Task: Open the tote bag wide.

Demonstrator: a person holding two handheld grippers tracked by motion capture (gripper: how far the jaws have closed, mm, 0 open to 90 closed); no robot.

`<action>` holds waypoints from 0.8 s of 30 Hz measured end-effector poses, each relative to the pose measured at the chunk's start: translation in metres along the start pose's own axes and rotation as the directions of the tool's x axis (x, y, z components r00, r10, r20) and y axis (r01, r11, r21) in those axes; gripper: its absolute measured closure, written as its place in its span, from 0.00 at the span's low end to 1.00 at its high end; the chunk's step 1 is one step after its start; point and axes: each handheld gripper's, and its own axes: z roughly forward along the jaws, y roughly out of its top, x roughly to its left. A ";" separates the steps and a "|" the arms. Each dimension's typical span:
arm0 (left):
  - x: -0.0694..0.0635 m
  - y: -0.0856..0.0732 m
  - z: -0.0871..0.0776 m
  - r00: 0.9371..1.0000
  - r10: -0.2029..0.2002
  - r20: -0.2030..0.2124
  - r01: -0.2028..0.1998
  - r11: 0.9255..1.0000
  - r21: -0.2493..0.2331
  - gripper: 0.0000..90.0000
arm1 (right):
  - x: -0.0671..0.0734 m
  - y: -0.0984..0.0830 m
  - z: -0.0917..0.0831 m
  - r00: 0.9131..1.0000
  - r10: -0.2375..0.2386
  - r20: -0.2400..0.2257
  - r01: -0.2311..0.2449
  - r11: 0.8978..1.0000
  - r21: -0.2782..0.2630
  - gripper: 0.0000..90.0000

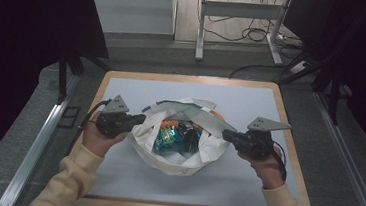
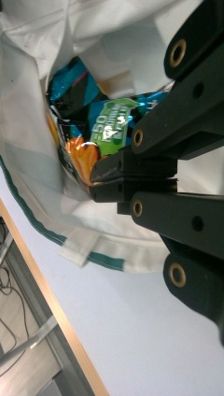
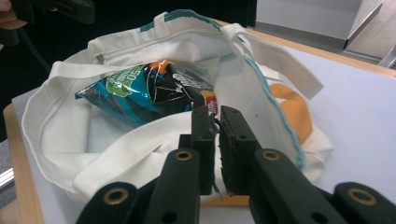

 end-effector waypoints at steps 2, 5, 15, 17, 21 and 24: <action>-0.001 -0.002 -0.005 1.000 0.010 -0.002 -0.010 1.000 -0.002 0.98 | -0.002 -0.002 -0.003 1.000 0.005 0.003 -0.005 1.000 -0.007 0.85; 0.001 -0.006 -0.008 0.999 -0.027 0.033 0.027 0.999 -0.021 0.94 | -0.003 -0.004 -0.006 1.000 0.010 0.013 -0.009 1.000 -0.015 0.79; 0.018 -0.052 -0.021 0.990 -0.141 -0.015 0.141 0.990 -0.021 0.82 | -0.010 -0.019 -0.019 0.996 0.046 0.072 -0.043 0.998 -0.053 0.58; 0.019 -0.054 -0.023 0.989 -0.149 -0.014 0.149 0.988 -0.028 0.79 | -0.010 -0.020 -0.019 0.996 0.052 0.072 -0.048 0.997 -0.057 0.56; 0.022 -0.062 -0.027 0.985 -0.172 -0.022 0.171 0.985 -0.036 0.72 | -0.011 -0.022 -0.021 0.994 0.058 0.091 -0.051 0.996 -0.071 0.50; 0.021 -0.069 -0.027 0.983 -0.179 -0.038 0.178 0.984 -0.028 0.64 | -0.013 -0.025 -0.028 0.993 0.062 0.104 -0.053 0.994 -0.091 0.48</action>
